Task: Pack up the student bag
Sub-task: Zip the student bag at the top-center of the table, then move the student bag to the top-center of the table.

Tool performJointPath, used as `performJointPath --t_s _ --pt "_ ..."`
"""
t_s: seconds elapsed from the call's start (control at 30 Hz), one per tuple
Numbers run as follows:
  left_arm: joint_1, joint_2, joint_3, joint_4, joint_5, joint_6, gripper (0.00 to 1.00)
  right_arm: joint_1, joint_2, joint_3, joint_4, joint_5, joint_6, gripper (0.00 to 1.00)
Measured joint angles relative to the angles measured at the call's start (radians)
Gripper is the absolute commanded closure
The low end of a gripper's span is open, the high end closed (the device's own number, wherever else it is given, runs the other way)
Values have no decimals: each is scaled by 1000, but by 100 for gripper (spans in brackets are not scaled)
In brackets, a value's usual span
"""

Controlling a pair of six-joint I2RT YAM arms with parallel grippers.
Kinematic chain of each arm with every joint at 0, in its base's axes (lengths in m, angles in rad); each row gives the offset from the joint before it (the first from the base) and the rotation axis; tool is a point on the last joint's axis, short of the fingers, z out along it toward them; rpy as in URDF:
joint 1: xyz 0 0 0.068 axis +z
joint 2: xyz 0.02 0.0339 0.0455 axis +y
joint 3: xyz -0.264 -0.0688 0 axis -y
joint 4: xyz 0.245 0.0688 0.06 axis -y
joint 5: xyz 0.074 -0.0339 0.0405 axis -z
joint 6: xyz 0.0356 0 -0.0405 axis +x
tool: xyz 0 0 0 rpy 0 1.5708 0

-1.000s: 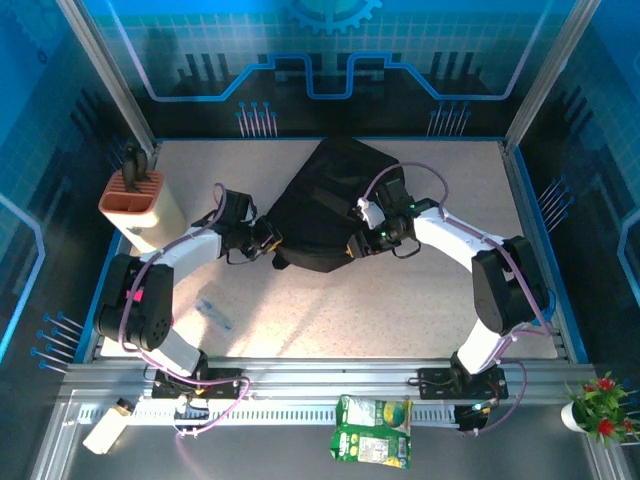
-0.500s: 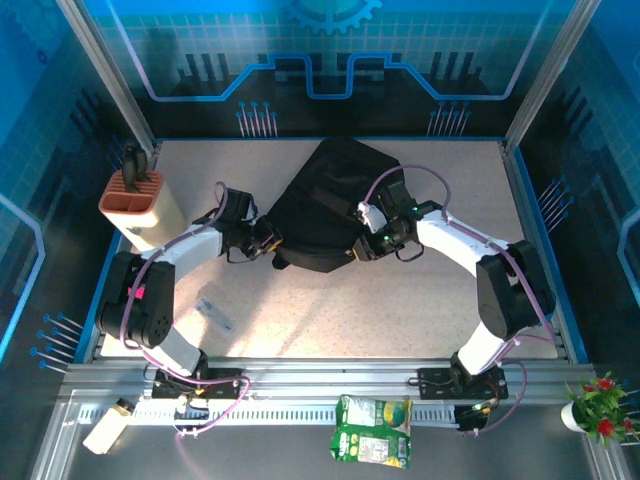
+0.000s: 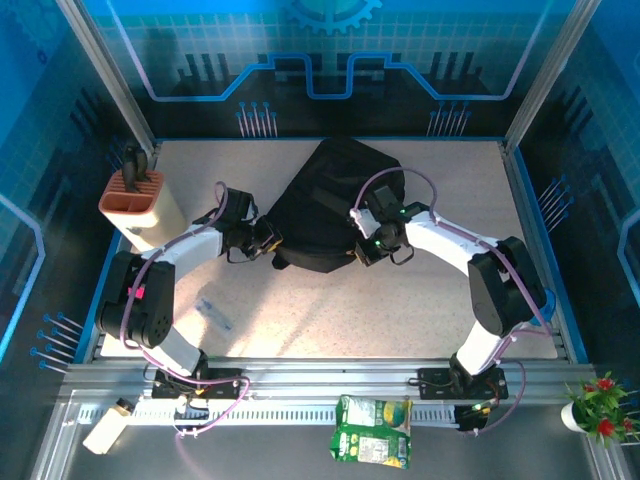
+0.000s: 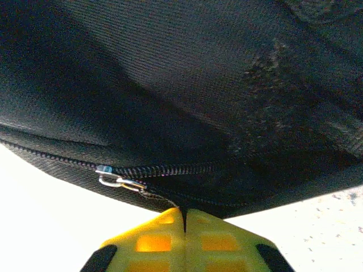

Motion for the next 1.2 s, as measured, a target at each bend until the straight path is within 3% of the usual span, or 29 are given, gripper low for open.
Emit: performJointPath --t_s 0.57,0.77,0.97,1.03,1.13,1.2 --pt "0 -8 -3 -7 5 27 100 -21 10 114 -78 411 192 100" --pt "-2 -31 -27 -2 26 31 100 -29 92 220 -137 462 264 100" --pt "-38 -104 -89 -28 23 34 97 -29 84 208 -137 440 288 100" --pt "-62 -154 -121 -58 14 35 83 -29 51 165 -131 411 291 90" --pt "-99 -241 -159 -155 -2 55 64 -30 -35 78 -121 364 297 60" --pt "-105 -288 -163 -221 -18 74 56 -40 -102 28 -114 330 294 46"
